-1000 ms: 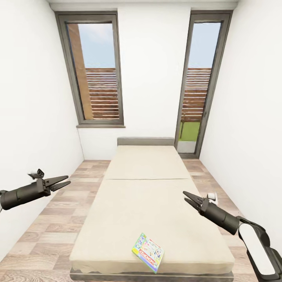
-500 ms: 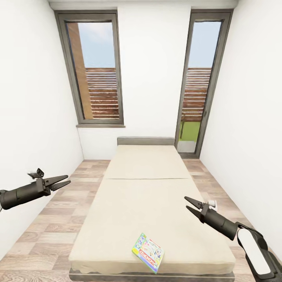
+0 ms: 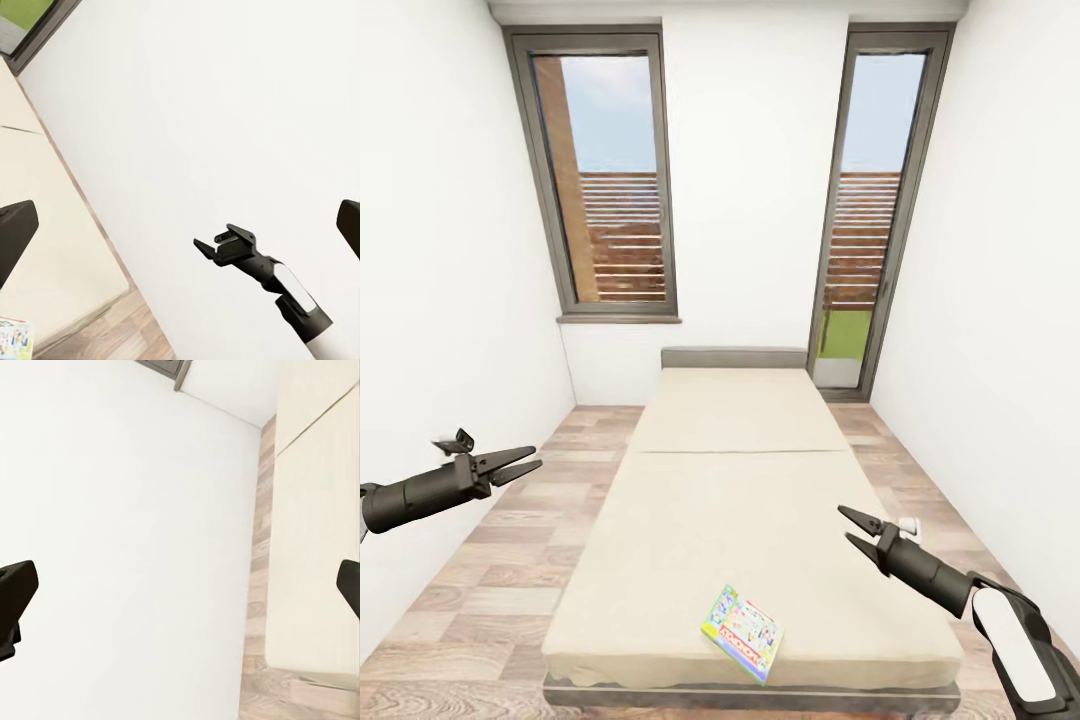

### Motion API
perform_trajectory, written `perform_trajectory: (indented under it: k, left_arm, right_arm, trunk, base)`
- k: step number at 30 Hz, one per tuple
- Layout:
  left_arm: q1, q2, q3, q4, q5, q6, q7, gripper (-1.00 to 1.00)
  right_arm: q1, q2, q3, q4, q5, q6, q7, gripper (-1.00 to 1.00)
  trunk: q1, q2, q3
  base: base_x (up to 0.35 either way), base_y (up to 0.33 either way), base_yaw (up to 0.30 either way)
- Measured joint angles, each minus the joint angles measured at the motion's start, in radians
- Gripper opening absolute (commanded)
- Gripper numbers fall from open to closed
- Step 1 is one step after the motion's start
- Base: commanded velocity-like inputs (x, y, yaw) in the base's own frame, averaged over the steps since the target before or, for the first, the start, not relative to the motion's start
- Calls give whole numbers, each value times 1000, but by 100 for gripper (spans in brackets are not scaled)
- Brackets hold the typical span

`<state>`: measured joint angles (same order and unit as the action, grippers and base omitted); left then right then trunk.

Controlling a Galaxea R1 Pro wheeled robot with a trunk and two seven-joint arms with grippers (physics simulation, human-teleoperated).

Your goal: Put all the toys in the child's room - the three board games (two on the bed and one on the table), the two jigsaw puzzles on the table, and the tennis ball on the table - inside the toy box on the table in the child's room.

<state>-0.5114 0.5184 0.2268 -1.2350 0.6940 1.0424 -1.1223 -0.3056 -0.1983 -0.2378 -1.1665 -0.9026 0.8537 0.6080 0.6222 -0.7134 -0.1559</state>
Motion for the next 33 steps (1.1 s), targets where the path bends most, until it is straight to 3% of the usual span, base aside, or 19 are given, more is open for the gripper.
perform_trajectory:
  k: [13,19,22,26,33]
  left_arm:
    - [0,0,0,-1,-3,0,-1,100]
    - [0,0,0,-1,-2,0,0,100]
    - [0,0,0,-2,-3,0,0,100]
    - [0,0,0,-1,-4,0,0,100]
    - [0,0,0,-1,-5,0,0,100]
  right_arm:
    - [-1,11,0,1,0,-37,-44,100]
    - [-3,55,3,15,-27,-72,-64,100]
    - [-16,71,4,25,-33,-71,-112,100]
    - [-47,81,6,82,-43,-69,-205,100]
    - [-115,88,8,264,-42,-75,-235,100]
  trunk:
    - [50,-91,-41]
    - [73,-133,-60]
    - [84,-154,-69]
    - [100,-182,-82]
    - [127,-231,-104]
  base:
    - [-112,11,0]
    - [-10,1,0]
    - [-2,0,0]
    - [0,0,0]
    - [0,0,0]
